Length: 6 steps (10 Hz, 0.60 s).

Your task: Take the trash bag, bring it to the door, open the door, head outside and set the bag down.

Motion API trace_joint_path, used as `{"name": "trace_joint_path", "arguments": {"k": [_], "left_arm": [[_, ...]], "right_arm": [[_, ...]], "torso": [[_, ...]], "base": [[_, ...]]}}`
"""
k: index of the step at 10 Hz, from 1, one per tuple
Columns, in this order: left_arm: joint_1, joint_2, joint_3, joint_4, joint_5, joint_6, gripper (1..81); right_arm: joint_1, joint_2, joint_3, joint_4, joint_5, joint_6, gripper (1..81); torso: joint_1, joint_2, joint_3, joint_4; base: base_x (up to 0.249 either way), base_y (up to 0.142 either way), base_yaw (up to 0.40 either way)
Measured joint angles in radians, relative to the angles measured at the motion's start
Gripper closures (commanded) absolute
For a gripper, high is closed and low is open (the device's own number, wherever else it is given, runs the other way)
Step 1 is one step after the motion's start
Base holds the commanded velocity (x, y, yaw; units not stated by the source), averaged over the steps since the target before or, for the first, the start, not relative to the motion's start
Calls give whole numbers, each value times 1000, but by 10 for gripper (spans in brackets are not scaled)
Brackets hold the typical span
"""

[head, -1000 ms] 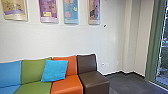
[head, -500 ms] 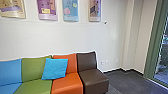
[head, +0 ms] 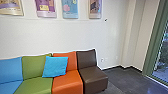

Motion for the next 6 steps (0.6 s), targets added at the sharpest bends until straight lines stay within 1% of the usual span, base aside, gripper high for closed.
{"name": "trace_joint_path", "arguments": {"k": [1,3,4,6], "left_arm": [[30,-8,12,0,-24,17,811],[78,-10,13,1,-49,26,811],[87,7,13,6,-69,27,811],[104,57,-1,27,-111,34,811]], "right_arm": [[-10,34,-48,-3,17,-5,10],[-61,78,-131,-17,28,-39,10],[-102,103,-177,-36,39,-78,10],[-140,176,-237,-46,53,-99,10]], "torso": [[-23,36,0,0],[-69,106,0,0],[-90,139,0,0],[-135,208,0,0]], "base": [[0,0,0],[0,0,0],[0,0,0],[0,0,0]]}}
